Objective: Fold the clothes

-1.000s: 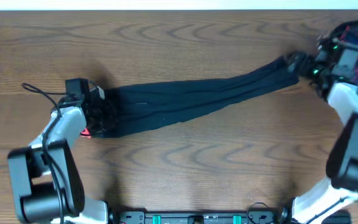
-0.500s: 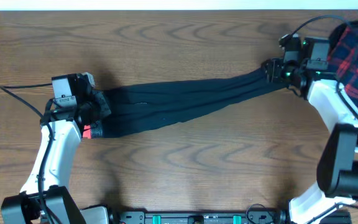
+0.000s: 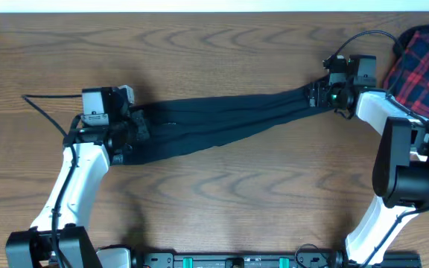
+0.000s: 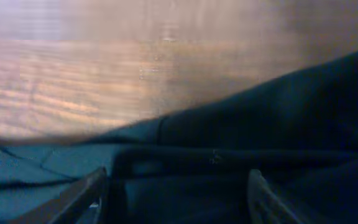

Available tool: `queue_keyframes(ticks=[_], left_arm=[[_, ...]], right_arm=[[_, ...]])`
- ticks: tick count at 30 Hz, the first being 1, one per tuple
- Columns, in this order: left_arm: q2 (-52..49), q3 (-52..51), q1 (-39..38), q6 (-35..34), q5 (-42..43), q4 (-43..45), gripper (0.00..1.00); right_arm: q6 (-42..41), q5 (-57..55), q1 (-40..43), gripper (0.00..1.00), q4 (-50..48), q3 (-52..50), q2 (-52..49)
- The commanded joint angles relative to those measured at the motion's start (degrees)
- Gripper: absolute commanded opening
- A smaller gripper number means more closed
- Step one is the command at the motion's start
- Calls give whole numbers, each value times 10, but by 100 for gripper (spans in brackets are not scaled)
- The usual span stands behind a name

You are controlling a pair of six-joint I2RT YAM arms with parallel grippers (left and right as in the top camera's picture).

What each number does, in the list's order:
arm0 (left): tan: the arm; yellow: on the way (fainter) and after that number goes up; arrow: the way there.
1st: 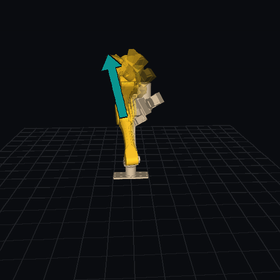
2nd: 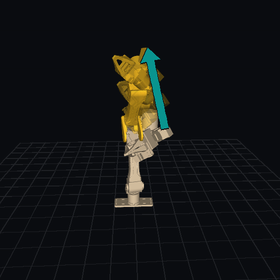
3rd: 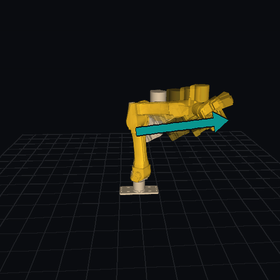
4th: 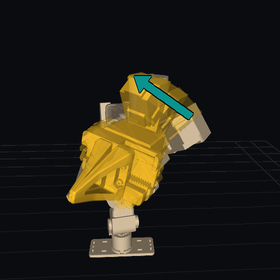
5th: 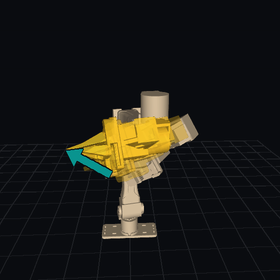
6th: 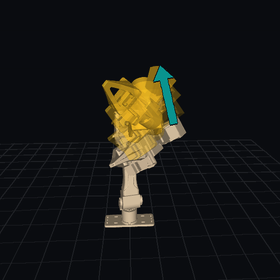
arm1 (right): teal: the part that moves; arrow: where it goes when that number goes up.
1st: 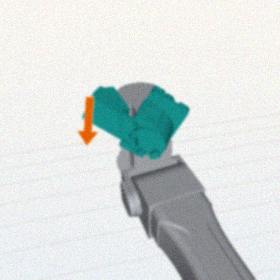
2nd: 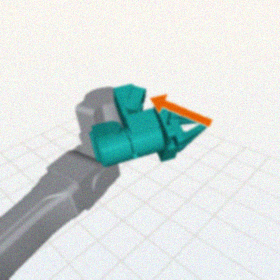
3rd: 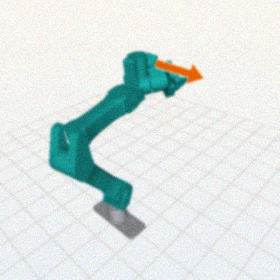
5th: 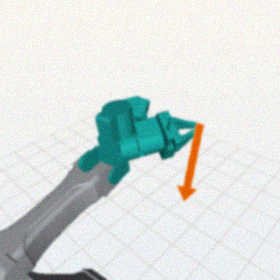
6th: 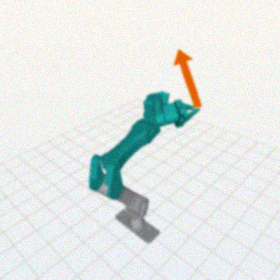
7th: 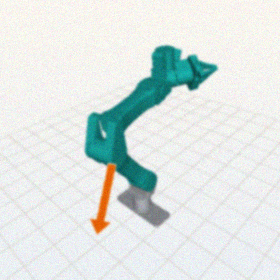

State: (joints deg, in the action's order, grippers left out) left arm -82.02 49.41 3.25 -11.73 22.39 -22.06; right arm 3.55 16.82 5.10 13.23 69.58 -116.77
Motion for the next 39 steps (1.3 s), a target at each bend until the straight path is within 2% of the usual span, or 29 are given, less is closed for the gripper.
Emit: queue_keyframes(ticks=[1,5,12,17,25,33,39], left_arm=[[6,0,-2,5,5,-1,13],[6,0,-2,5,5,-1,13],[6,0,-2,5,5,-1,14],[6,0,-2,5,5,-3,14],[5,-1,-9,6,5,-21,15],[-10,-2,-49,9,-43,-20,15],[-73,-2,-55,3,-58,-9,14]], right_arm=[[-14,-67,3,63,72,-21,-28],[-66,-123,28,61,161,-21,-28],[-108,-121,86,55,265,-21,-28],[-129,-114,113,55,306,-21,-28],[-118,-38,128,59,339,-21,-14],[-116,-28,110,65,332,-21,128],[-104,-33,108,71,324,-21,245]])
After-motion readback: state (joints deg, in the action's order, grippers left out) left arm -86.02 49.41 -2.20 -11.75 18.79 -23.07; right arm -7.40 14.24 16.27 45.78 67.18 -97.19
